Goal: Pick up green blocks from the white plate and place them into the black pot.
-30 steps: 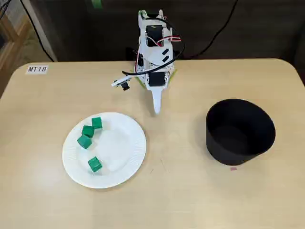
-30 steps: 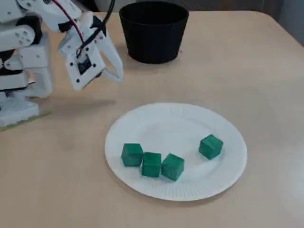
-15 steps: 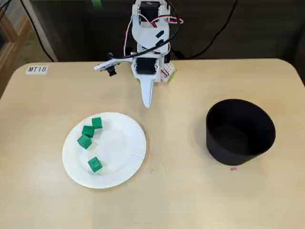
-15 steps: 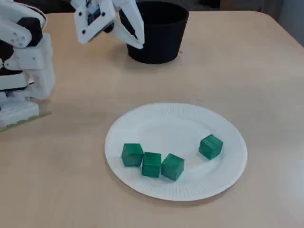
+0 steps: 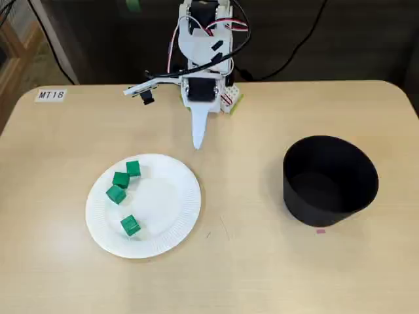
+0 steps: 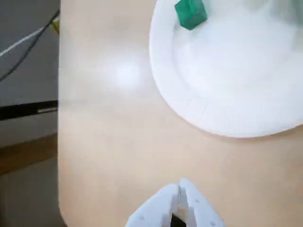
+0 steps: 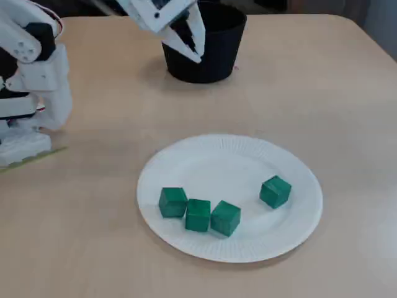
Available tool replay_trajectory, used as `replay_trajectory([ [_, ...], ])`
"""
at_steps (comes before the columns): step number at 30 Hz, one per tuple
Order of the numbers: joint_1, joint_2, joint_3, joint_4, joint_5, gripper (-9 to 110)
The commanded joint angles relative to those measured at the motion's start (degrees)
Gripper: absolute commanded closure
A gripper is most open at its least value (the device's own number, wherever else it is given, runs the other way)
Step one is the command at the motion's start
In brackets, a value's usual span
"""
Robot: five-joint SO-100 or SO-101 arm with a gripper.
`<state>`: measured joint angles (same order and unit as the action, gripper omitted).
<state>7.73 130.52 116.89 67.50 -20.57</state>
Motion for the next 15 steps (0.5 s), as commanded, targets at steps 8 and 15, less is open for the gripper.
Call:
replay_trajectory([
  [8,9.1,-24.3,-23.5,7.8,18.6,104],
  [15,12.2,-35.9,-31.8,6.9,30.4,104],
])
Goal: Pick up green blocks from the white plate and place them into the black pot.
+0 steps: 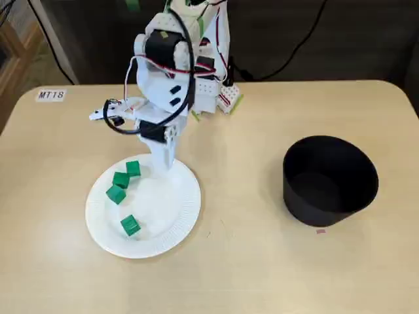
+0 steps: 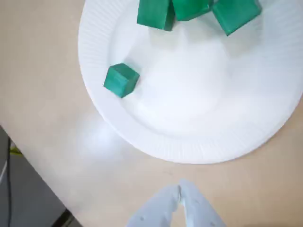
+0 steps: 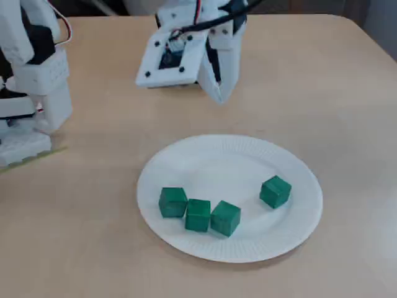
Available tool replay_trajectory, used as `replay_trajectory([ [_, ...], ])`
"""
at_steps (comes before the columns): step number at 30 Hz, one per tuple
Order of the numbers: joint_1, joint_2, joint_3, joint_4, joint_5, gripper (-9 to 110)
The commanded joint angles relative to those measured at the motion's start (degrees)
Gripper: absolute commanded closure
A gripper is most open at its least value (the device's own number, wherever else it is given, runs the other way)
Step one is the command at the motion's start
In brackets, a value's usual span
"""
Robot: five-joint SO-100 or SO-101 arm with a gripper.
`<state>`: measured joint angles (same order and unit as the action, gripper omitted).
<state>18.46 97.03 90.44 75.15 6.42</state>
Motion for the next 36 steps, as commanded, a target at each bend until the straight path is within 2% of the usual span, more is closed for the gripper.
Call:
replay_trajectory([
  [1,1.9,-4.2,-6.9,-1.0,4.7,104],
  [3,2.6,-7.9,-9.8,-0.7,6.2,104],
  [8,3.8,-15.6,-17.0,2.9,4.6,87],
  [14,3.9,-26.1,-29.1,11.3,3.2,77],
  [17,4.5,-30.6,-35.5,15.3,4.0,75],
  [27,5.0,-38.9,-41.9,15.7,9.2,74],
  [36,5.2,-47.9,-53.9,19.6,9.3,75],
])
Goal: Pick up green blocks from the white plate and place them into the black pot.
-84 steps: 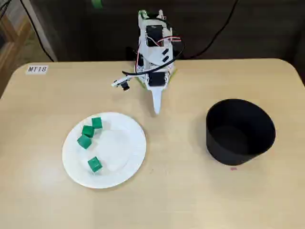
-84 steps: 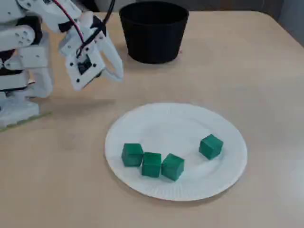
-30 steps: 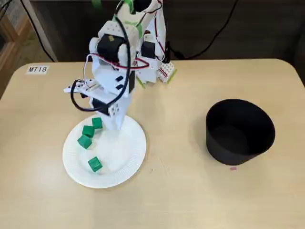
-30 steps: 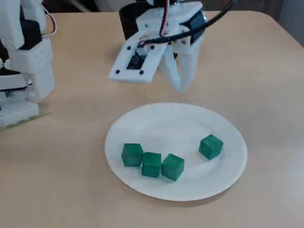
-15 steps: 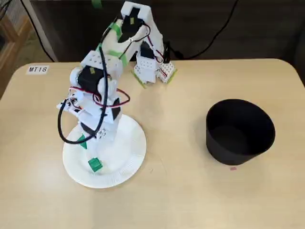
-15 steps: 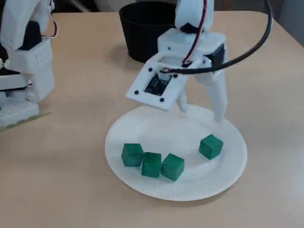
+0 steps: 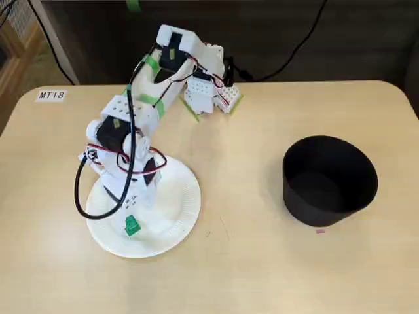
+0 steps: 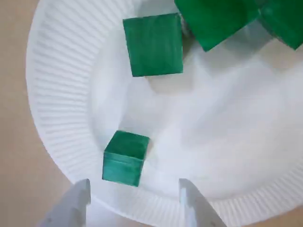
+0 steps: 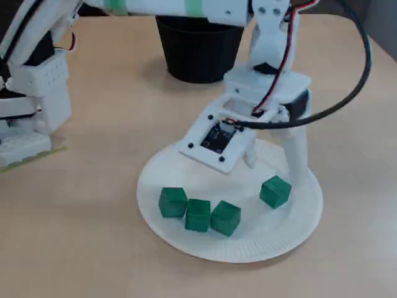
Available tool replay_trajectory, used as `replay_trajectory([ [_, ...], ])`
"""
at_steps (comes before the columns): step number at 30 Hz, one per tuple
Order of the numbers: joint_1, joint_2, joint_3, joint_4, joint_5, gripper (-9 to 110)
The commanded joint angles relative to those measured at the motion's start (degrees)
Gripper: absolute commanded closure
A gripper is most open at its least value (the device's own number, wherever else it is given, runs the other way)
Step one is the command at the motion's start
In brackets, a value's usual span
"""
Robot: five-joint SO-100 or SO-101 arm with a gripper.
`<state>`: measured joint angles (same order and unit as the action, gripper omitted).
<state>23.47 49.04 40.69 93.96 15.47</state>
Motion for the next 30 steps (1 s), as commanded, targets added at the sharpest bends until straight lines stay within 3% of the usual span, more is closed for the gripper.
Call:
replay_trajectory([
  [1,0.3,-0.4,-4.7,0.8,0.4,75],
  [13,1.8,-5.0,-8.0,0.9,3.0,80],
  [21,1.8,-9.3,-12.6,0.9,6.8,103],
  [30,1.8,-7.9,-20.7,1.0,3.2,104],
])
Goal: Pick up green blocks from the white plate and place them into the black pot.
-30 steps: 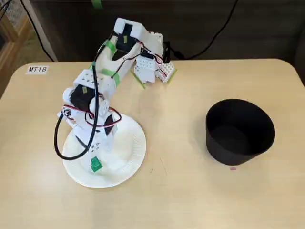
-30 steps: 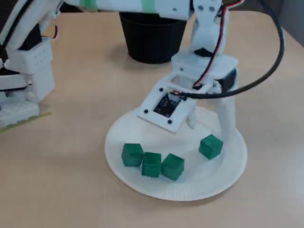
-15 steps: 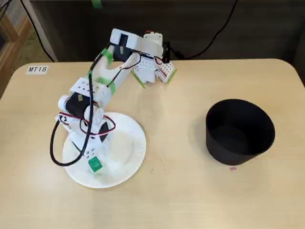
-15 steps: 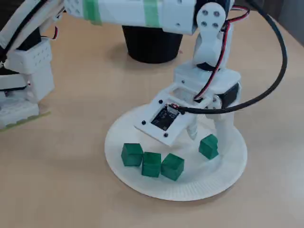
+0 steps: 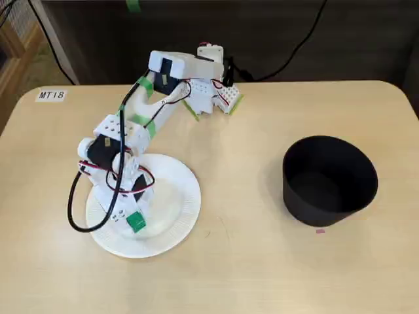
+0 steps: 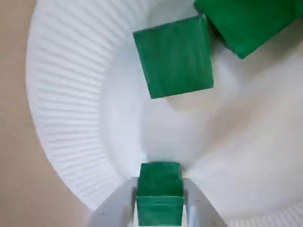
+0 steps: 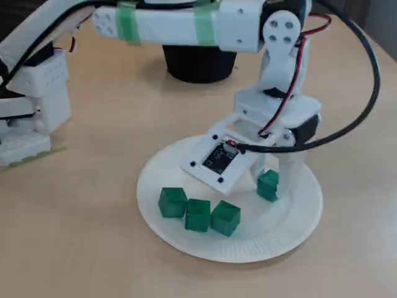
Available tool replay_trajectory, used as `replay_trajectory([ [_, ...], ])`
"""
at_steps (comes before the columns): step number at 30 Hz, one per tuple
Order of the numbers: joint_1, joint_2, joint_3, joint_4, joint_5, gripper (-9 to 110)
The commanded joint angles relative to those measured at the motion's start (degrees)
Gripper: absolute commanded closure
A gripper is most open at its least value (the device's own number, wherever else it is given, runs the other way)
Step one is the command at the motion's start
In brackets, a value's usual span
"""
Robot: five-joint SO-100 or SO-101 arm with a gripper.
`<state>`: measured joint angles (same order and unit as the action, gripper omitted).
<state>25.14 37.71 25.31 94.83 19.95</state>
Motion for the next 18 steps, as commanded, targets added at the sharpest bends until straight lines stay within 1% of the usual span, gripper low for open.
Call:
replay_trajectory([
  [1,-0.2,4.7,-7.3,0.1,-2.3,104],
  [5,-3.7,9.6,-17.9,0.1,-7.0,104],
  [8,-10.7,11.3,-27.7,0.2,-13.7,104],
  [13,-27.6,19.2,-28.8,0.6,-26.2,104],
  [18,-43.2,21.6,-28.4,0.9,-29.2,104],
])
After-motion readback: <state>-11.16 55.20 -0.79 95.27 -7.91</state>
